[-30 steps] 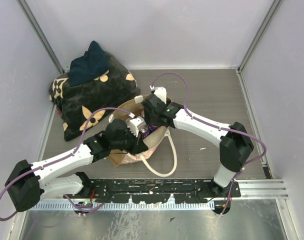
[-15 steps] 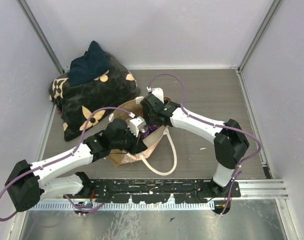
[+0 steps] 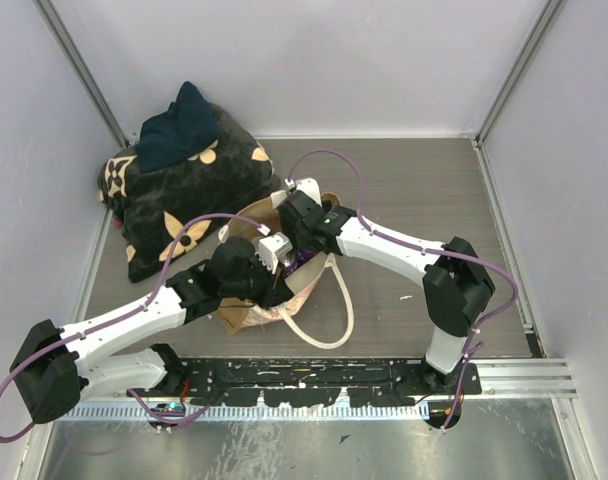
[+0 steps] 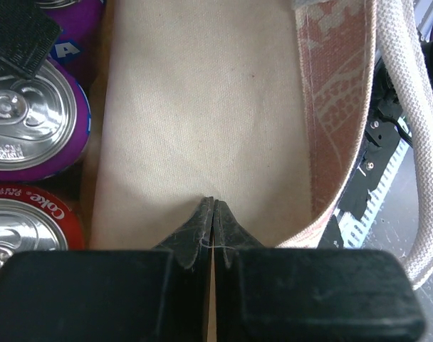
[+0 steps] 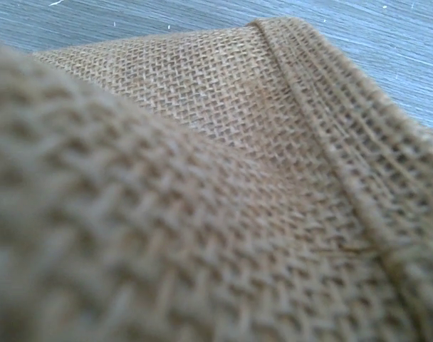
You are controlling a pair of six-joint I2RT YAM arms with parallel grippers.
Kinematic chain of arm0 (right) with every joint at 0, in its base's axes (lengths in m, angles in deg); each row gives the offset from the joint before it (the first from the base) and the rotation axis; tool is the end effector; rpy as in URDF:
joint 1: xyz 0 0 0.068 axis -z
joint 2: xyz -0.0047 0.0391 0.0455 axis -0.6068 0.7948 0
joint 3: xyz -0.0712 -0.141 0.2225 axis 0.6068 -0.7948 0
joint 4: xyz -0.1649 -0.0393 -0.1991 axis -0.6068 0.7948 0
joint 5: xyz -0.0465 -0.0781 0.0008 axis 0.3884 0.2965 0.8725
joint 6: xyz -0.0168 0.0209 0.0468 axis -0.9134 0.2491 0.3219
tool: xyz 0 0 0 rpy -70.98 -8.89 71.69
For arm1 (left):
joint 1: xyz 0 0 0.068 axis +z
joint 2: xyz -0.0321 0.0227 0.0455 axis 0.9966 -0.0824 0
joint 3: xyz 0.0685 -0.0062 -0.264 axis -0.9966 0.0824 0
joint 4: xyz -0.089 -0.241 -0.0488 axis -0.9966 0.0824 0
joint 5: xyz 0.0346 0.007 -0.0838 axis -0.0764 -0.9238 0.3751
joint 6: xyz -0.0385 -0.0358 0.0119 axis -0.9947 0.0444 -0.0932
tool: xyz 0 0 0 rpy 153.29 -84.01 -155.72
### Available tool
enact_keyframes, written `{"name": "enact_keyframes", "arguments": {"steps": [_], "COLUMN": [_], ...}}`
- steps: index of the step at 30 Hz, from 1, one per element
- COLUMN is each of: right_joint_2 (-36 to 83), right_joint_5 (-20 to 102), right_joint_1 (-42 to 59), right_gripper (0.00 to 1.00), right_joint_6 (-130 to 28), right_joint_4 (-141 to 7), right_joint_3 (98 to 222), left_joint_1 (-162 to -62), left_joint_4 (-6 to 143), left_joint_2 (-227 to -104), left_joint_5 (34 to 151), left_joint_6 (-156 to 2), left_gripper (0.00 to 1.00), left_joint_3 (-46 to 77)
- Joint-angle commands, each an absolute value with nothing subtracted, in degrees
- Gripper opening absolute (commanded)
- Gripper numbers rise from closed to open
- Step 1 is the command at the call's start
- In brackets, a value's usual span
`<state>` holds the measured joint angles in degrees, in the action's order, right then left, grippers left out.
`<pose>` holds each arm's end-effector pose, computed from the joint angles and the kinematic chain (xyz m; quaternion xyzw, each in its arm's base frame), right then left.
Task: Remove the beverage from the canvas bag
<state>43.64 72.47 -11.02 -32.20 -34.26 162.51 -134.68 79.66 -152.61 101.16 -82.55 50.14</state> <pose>0.2626 0.2741 0.2446 -0.1266 0.9296 0.0146 0.3459 0.1453 -0.1854 0.2364 0.3073 0.8222 -0.3625 0.3132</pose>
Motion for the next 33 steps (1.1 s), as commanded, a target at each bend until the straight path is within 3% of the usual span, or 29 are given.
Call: {"name": "enact_keyframes", "arguments": {"steps": [1,9,11,15,16,33], "right_joint_2": [49.53,52.31,52.95,53.60,53.48,34.91], "right_joint_5": [62.38,57.94,57.98,59.36,60.21,74.28], "right_joint_1": [-10.37,-10.37,-10.38,-10.38,-10.37,-10.72], "right_gripper": [0.79,0.72,0.57,0.09,0.02,0.00], "right_joint_6": [-35.46,-37.09,-37.27,-37.37,-37.47,-43.40], "right_joint_4": [-27.52,-29.51,-29.48,-28.26,-27.78,-31.38], "right_joint_3": [157.31,155.48,155.43,156.17,156.38,168.06], "left_joint_1": [-134.76,-134.78,-134.76,-134.76,-134.73,-134.77], "left_joint_4": [88.78,89.22,89.36,89.52,89.55,89.48], "left_joint_2": [-153.28,-153.20,-153.23,-153.03,-153.02,-154.79], "left_joint_5": [100.27,99.31,99.16,98.78,98.73,97.41], "left_joint_6": [-80.33,-79.84,-79.82,-79.80,-79.75,-79.20], "left_gripper": [0.09,0.09,0.09,0.09,0.09,0.08], "left_joint_3": [51.21,50.66,50.68,50.68,50.68,49.93]}}
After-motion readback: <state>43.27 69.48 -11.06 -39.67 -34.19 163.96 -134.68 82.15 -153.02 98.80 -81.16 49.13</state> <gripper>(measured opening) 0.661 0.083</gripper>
